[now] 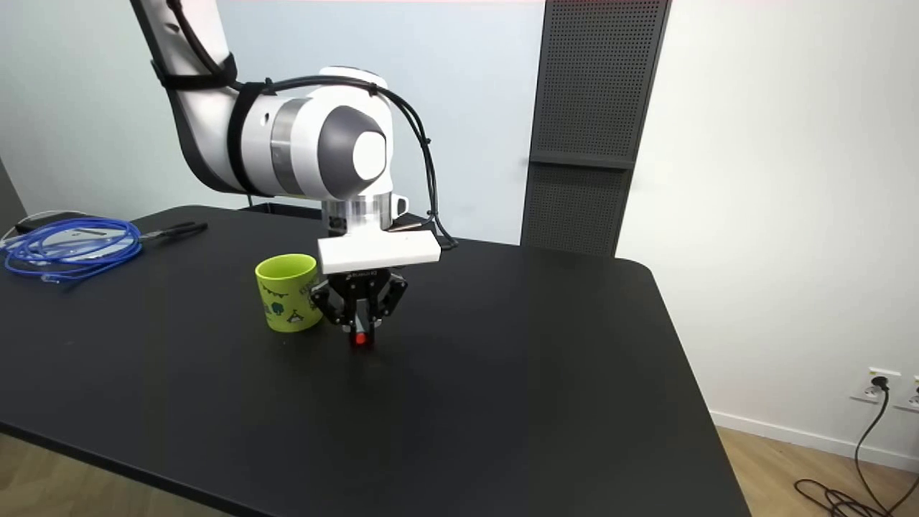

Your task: Put the pen in the yellow cup

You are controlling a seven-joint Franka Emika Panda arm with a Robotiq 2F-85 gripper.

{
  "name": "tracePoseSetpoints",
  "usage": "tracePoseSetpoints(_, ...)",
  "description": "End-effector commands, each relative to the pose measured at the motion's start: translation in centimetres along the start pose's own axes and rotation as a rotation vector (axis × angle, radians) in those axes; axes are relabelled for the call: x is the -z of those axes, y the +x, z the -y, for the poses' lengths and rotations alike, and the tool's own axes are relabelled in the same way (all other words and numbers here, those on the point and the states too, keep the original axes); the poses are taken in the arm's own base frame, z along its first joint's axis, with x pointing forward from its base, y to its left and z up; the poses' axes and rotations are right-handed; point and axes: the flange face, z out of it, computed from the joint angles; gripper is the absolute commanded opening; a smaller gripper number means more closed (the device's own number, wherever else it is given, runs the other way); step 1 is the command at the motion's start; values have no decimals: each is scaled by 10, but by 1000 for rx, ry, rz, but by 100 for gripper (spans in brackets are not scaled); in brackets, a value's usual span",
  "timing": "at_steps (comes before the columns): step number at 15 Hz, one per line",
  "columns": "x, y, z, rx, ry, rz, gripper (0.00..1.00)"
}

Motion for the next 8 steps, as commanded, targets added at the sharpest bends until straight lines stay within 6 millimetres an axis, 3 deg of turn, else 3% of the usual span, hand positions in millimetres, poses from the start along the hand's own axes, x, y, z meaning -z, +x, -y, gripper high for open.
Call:
tracePoseSetpoints(1, -1, 4, -10, -5, 3, 11, 6)
tracePoseSetpoints(4, 10, 6, -7, -3, -11, 11, 6)
tracePoseSetpoints(8, 40, 6, 5, 19, -38, 45, 6)
